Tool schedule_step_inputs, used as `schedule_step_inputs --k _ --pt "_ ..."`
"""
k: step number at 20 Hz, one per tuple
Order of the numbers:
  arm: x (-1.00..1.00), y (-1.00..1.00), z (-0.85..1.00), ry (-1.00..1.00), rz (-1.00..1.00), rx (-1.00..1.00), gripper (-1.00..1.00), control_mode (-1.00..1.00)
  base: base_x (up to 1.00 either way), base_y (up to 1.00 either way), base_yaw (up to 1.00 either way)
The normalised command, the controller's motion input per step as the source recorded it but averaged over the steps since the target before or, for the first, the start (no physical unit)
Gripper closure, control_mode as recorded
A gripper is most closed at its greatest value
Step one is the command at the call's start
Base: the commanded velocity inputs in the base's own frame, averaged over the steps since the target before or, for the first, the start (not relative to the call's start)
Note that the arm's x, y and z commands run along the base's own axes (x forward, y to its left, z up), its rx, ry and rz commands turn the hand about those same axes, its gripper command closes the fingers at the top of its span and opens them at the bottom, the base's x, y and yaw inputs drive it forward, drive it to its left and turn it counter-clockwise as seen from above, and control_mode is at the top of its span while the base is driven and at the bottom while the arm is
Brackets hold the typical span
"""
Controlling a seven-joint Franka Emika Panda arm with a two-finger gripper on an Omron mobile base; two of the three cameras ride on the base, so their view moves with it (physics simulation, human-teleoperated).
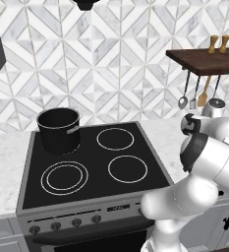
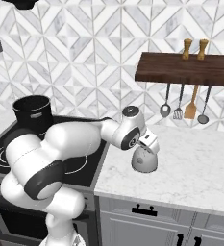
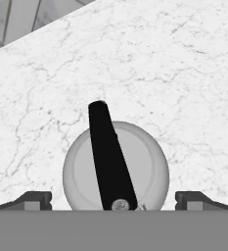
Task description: Pick the kettle from the counter and place it on a stove burner. Then turn the burner on.
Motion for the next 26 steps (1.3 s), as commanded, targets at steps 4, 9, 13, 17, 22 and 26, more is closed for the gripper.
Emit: schedule_step_inputs --k 4,9,13,17,22,26 --pt "0.06 0.0 -0.03 0.0 0.0 0.0 -1.0 -1.0 0.0 0.0 0.0" --pt "0.13 0.0 -0.12 0.0 0.0 0.0 -1.0 -1.0 0.0 0.0 0.0" --pt "0.08 0.0 -0.15 0.0 0.0 0.0 -1.0 -1.0 0.0 0.0 0.0" --pt "0.0 0.0 -0.09 0.0 0.0 0.0 1.0 -1.0 0.0 0.0 0.0" --pt "0.0 0.0 -0.01 0.0 0.0 0.0 1.0 -1.0 0.0 0.0 0.0" --pt "0.0 0.0 -0.01 0.0 0.0 0.0 1.0 -1.0 0.0 0.0 0.0"
